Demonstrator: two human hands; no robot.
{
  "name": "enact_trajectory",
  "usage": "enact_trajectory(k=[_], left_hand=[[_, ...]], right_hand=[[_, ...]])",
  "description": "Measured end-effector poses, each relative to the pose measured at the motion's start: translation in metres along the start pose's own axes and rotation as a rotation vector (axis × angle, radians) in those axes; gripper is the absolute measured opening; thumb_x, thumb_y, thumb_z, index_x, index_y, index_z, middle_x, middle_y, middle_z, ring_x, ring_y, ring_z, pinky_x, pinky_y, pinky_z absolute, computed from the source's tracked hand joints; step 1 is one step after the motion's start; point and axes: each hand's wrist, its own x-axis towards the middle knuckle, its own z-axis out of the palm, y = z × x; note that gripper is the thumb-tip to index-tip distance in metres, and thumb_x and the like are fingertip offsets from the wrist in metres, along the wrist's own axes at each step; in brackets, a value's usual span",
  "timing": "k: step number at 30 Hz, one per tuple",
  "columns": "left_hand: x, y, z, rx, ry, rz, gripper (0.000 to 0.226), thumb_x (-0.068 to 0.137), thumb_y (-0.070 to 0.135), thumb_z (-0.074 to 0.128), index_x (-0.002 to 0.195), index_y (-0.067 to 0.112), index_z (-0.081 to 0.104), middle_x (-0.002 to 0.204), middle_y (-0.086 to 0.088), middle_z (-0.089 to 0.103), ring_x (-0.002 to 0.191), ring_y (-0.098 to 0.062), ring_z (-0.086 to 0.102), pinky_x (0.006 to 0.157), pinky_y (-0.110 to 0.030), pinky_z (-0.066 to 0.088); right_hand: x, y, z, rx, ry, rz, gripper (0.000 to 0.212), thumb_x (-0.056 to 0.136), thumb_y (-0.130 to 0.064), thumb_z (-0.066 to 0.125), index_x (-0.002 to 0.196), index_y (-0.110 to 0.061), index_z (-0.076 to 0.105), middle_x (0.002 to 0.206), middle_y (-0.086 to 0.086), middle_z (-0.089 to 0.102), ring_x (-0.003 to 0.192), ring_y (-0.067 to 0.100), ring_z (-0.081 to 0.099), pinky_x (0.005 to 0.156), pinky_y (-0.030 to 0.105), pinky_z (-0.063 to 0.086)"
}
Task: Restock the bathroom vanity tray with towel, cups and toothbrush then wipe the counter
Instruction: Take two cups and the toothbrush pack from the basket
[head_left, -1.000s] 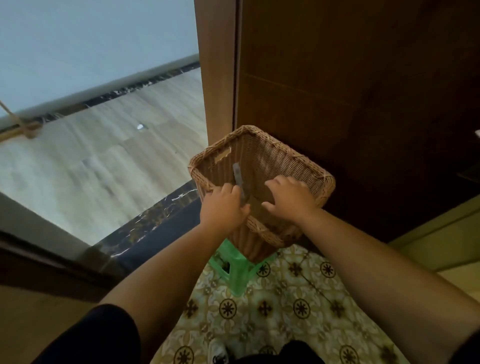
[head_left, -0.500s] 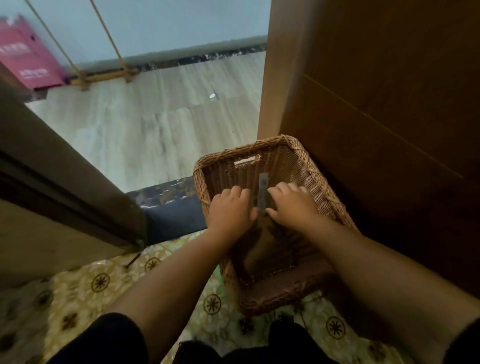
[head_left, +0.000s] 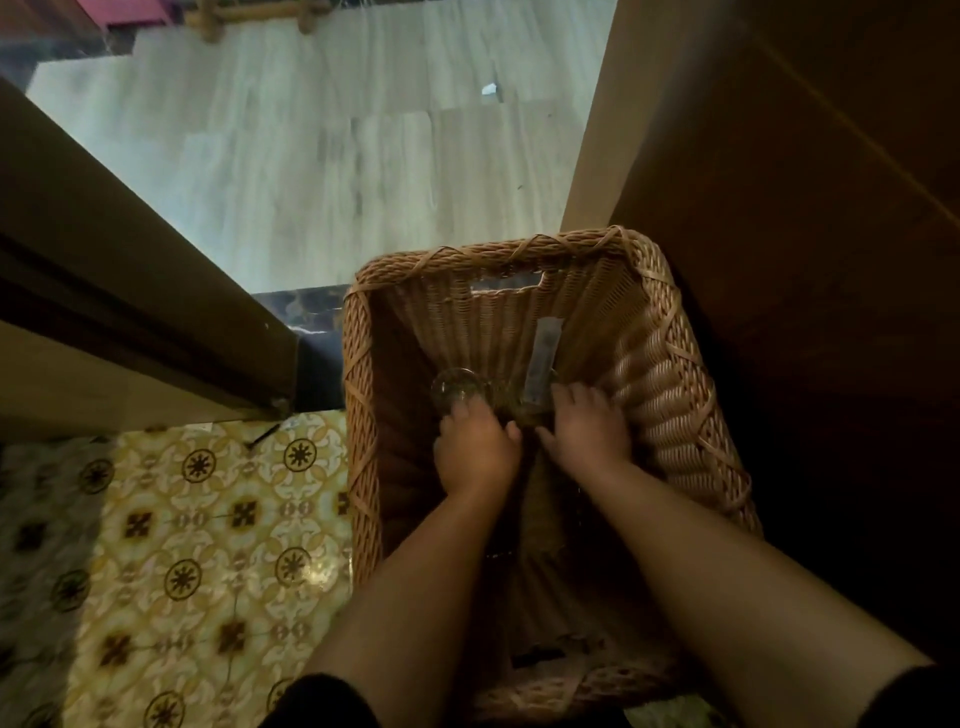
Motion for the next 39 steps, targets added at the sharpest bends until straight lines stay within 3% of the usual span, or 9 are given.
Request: enact_trajectory(k=[3,6,11,15,19,25,28,33,39], left_hand=[[0.028,-0.009,0.036,-0.076,0.016,-0.204,0.054,0.090,0.044,0.061,0.133,0.015,0.044,0.132,-0.009,0.050,0.117,-0.026,0.050,0.091,-0.042,0.049],[0.053,-0.019,0.066,-0.164,0.095,-0.310,0.075,0.088,0.042,0.066,0.146,0.012,0.029,0.148,-0.014,0.036,0.131,-0.031,0.041,0.099,-0.046,0.045],[0.077,-0.035,0.104,-0.405,0.152,-0.328,0.108,0.080,0.041,0.078,0.156,0.012,0.007,0.161,-0.017,0.014,0.145,-0.034,0.023,0.110,-0.044,0.032],[0.087,-0.047,0.122,-0.512,0.159,-0.334,0.117,0.075,0.041,0.082,0.155,0.009,0.003,0.163,-0.018,0.011,0.149,-0.029,0.012,0.114,-0.036,0.021],[0.096,-0.054,0.129,-0.537,0.137,-0.334,0.119,0.076,0.045,0.080,0.156,0.010,0.000,0.163,-0.017,0.009,0.150,-0.028,0.009,0.113,-0.036,0.020],[0.102,-0.053,0.130,-0.599,0.142,-0.325,0.119,0.075,0.045,0.080,0.155,0.008,0.001,0.162,-0.021,0.011,0.149,-0.031,0.012,0.112,-0.036,0.022],[0.106,-0.051,0.128,-0.613,0.145,-0.330,0.117,0.077,0.046,0.078,0.155,0.007,0.001,0.161,-0.022,0.011,0.149,-0.032,0.010,0.114,-0.040,0.021],[0.109,-0.051,0.124,-0.659,0.153,-0.347,0.106,0.080,0.043,0.077,0.155,0.014,0.009,0.160,-0.019,0.018,0.145,-0.034,0.023,0.110,-0.045,0.030],[0.111,-0.051,0.125,-0.654,0.073,-0.300,0.117,0.076,0.041,0.081,0.156,0.016,-0.001,0.162,-0.019,0.006,0.148,-0.033,0.014,0.113,-0.047,0.027]], right_hand=[[0.028,0.003,0.034,0.264,-0.018,0.180,0.068,0.083,-0.049,0.063,0.138,-0.018,0.040,0.137,0.010,0.045,0.123,0.033,0.042,0.097,0.045,0.041],[0.047,0.005,0.070,0.413,0.067,0.228,0.077,0.078,-0.048,0.071,0.138,-0.010,0.040,0.141,0.016,0.041,0.125,0.038,0.041,0.098,0.046,0.040],[0.066,0.005,0.118,0.570,0.024,0.341,0.111,0.072,-0.053,0.077,0.152,-0.010,0.013,0.157,0.019,0.017,0.141,0.037,0.023,0.110,0.049,0.031],[0.073,0.007,0.139,0.656,0.015,0.350,0.122,0.066,-0.052,0.081,0.153,-0.010,0.006,0.158,0.020,0.015,0.143,0.036,0.020,0.112,0.048,0.027],[0.082,0.007,0.145,0.723,0.016,0.358,0.121,0.067,-0.049,0.082,0.153,-0.012,0.005,0.158,0.017,0.014,0.143,0.033,0.020,0.113,0.046,0.027],[0.088,0.008,0.143,0.897,0.036,0.341,0.107,0.070,-0.029,0.085,0.150,-0.011,0.017,0.149,0.013,0.037,0.135,0.027,0.038,0.107,0.038,0.036],[0.087,0.009,0.144,0.902,0.057,0.318,0.104,0.070,-0.026,0.085,0.149,-0.009,0.019,0.145,0.014,0.042,0.132,0.027,0.043,0.106,0.042,0.040],[0.089,0.009,0.141,0.955,0.069,0.341,0.100,0.070,-0.030,0.084,0.147,-0.013,0.023,0.140,0.010,0.048,0.125,0.024,0.050,0.101,0.041,0.044],[0.088,0.009,0.137,0.953,0.108,0.335,0.096,0.069,-0.034,0.083,0.144,-0.014,0.026,0.135,0.009,0.052,0.121,0.024,0.053,0.097,0.039,0.046]])
